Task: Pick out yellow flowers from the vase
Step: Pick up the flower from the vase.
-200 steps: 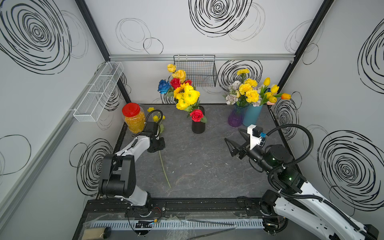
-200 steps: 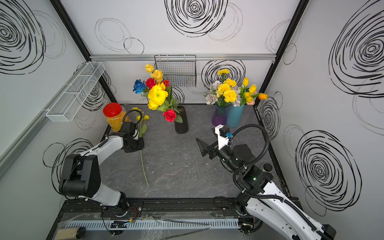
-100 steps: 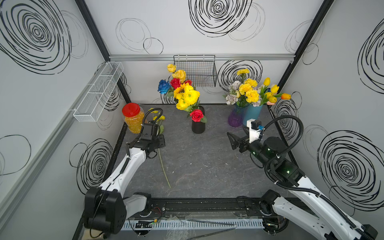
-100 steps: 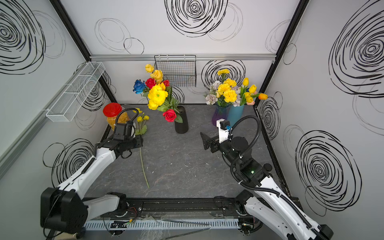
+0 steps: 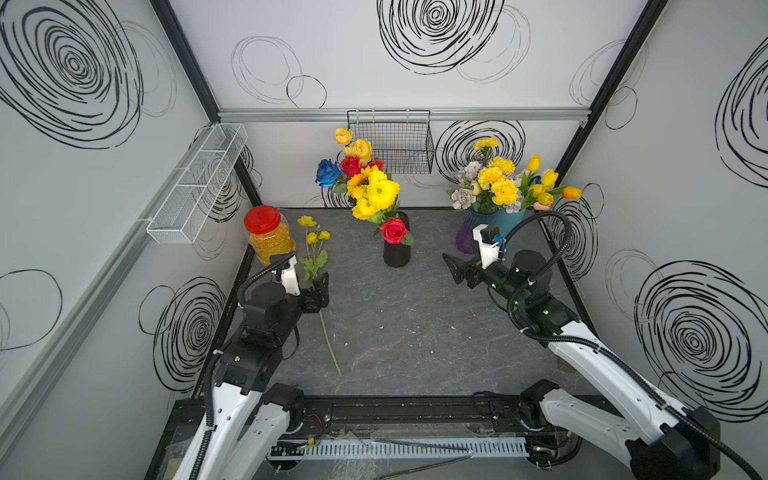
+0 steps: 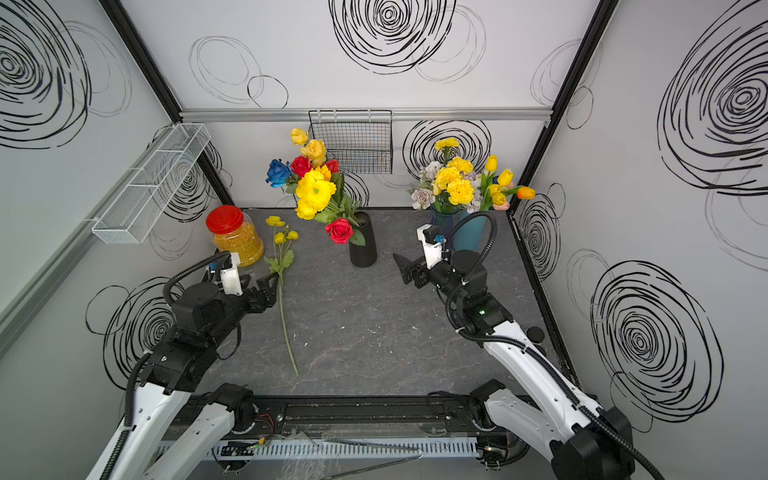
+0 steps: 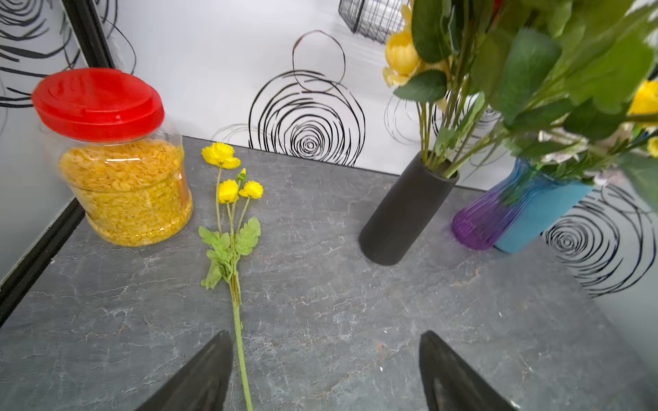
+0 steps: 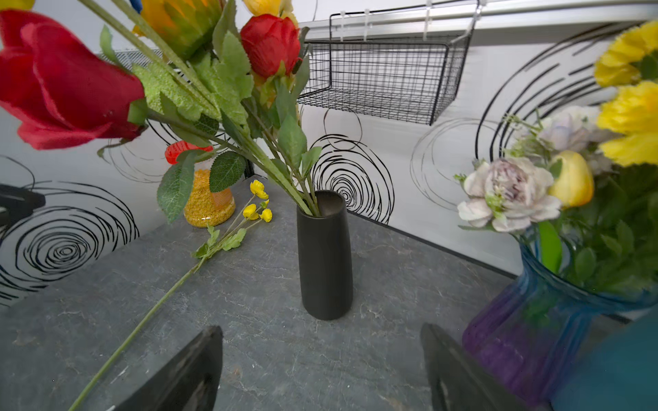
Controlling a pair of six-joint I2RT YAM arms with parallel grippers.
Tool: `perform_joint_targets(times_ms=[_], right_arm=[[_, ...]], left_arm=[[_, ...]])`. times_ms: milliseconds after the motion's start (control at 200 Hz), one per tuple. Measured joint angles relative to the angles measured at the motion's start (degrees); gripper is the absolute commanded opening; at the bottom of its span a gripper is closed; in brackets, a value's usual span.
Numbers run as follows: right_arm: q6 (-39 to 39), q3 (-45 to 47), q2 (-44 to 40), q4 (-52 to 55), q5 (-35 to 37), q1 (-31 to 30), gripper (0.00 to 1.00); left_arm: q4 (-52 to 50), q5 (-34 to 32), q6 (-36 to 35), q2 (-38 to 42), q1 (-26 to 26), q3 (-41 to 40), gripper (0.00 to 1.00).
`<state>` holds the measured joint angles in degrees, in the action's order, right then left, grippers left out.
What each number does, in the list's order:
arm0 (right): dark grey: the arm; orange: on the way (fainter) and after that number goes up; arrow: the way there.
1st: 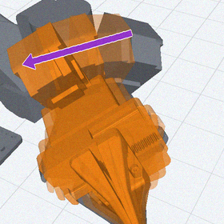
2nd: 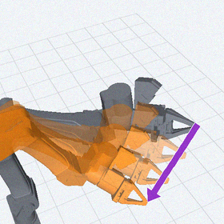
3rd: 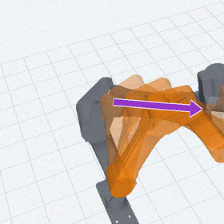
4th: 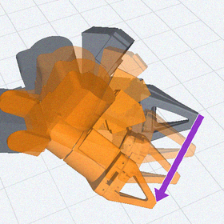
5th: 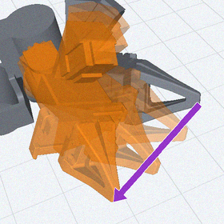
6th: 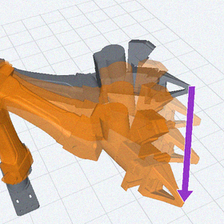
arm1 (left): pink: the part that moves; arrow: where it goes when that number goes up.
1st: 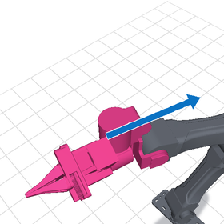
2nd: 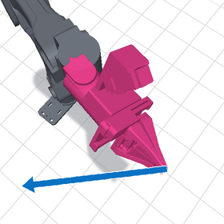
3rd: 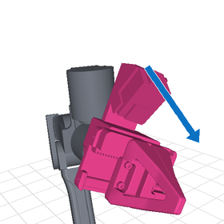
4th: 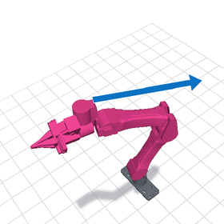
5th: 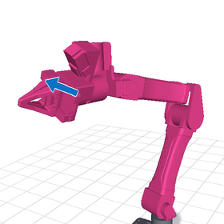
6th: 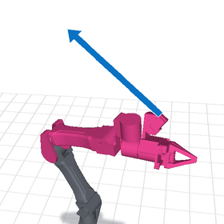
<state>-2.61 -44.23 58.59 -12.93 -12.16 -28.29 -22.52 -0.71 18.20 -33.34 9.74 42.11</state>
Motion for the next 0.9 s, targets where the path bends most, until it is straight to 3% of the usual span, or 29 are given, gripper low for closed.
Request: perform_joint_targets(times_ms=[235, 480, 665, 901], right_arm=[[-6.4, -0.2, 12.2, -10.6, -4.7, 0.1, 0.69], [-13.2, -5.8, 23.6, -16.6, -11.8, 0.2, 0.60], [-16.5, -14.1, 30.8, -17.4, -16.9, 0.2, 0.44], [-18.4, -21.8, 38.0, -16.7, -20.9, 0.2, 0.40]], left_arm=[[-0.2, 4.8, -0.8, 4.1, -6.8, -3.6, 0.92], [-0.1, 4.3, -0.8, 4.3, -7.0, -3.7, 0.96], [-0.1, 4.3, -0.8, 5.5, -7.0, -3.8, 0.97], [-0.1, 4.1, -0.8, 6.9, -6.8, -3.8, 0.98]])
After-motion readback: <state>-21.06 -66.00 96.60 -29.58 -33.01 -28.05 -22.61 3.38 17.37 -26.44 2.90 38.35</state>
